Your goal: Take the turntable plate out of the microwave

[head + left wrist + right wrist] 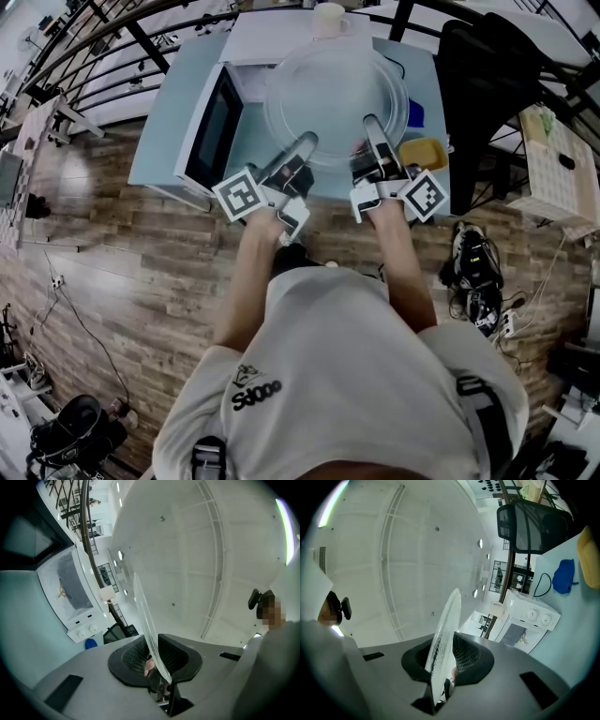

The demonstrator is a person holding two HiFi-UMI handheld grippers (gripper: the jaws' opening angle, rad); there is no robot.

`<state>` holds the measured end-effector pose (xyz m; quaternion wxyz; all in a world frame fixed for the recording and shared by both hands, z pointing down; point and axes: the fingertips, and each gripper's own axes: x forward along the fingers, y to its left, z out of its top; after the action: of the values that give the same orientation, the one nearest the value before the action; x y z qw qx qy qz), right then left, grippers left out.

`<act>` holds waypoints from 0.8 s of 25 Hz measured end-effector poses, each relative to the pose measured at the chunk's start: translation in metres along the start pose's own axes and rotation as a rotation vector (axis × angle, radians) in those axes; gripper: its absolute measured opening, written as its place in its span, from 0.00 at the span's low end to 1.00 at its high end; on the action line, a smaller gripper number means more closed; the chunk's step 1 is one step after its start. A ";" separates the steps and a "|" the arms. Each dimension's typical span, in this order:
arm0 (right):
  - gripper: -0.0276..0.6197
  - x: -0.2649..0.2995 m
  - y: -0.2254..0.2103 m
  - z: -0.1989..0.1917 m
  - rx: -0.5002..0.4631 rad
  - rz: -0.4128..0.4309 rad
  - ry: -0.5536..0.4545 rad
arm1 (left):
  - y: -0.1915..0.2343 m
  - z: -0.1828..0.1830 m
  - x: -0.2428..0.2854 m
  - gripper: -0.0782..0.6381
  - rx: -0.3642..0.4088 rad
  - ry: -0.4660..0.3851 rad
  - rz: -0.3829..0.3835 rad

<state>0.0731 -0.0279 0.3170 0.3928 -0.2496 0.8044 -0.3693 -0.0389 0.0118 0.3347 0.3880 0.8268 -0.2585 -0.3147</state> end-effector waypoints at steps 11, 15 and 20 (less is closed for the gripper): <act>0.10 0.004 -0.006 -0.006 0.027 -0.023 0.012 | 0.005 0.004 -0.004 0.20 -0.039 -0.024 -0.005; 0.10 0.005 -0.008 -0.008 0.031 -0.033 0.014 | 0.007 0.006 -0.004 0.20 -0.038 -0.022 -0.003; 0.10 0.013 -0.010 -0.015 0.024 -0.036 0.029 | 0.013 0.011 -0.009 0.20 -0.052 -0.020 0.005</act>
<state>0.0546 -0.0368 0.3256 0.3775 -0.2540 0.8009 -0.3893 -0.0551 0.0049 0.3420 0.4078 0.8125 -0.2562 -0.3286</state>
